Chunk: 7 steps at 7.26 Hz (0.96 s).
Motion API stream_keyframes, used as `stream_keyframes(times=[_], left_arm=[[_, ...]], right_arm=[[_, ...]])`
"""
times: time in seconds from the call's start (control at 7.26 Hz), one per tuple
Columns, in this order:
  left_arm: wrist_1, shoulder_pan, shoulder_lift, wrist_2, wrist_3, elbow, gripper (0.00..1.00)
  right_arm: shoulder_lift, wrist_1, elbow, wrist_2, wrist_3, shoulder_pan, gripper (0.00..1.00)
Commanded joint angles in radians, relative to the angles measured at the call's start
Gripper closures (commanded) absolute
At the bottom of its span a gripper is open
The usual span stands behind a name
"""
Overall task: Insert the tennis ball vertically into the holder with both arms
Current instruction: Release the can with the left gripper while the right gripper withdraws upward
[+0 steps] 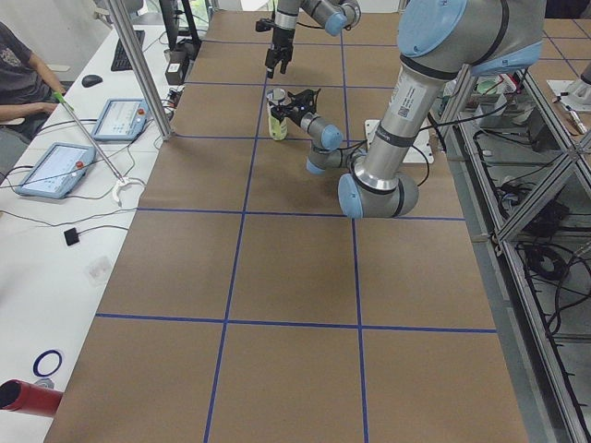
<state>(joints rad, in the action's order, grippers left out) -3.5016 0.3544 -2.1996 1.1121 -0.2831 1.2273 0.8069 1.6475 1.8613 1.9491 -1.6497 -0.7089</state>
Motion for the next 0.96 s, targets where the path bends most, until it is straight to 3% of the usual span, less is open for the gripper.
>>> stream_keyframes(times=[0.0,0.14,0.28,0.55,0.83], left_arm=[[0.004,0.001,0.133,-0.003,-0.002,0.159,0.04],[0.004,0.009,0.218,-0.058,-0.004,0.197,0.04],[0.006,0.012,0.230,-0.193,-0.005,0.199,0.04],[0.077,0.104,0.277,-0.202,-0.022,0.187,0.01],[0.215,0.196,0.290,-0.202,-0.184,0.187,0.03]], right_arm=[[0.066,-0.003,0.012,0.034,0.084,-0.049,0.01],[0.107,-0.006,0.018,0.036,0.167,-0.075,0.01],[0.147,-0.006,0.018,0.036,0.229,-0.099,0.01],[0.224,-0.005,0.016,0.036,0.388,-0.159,0.01],[0.261,-0.005,0.012,0.036,0.456,-0.190,0.01]])
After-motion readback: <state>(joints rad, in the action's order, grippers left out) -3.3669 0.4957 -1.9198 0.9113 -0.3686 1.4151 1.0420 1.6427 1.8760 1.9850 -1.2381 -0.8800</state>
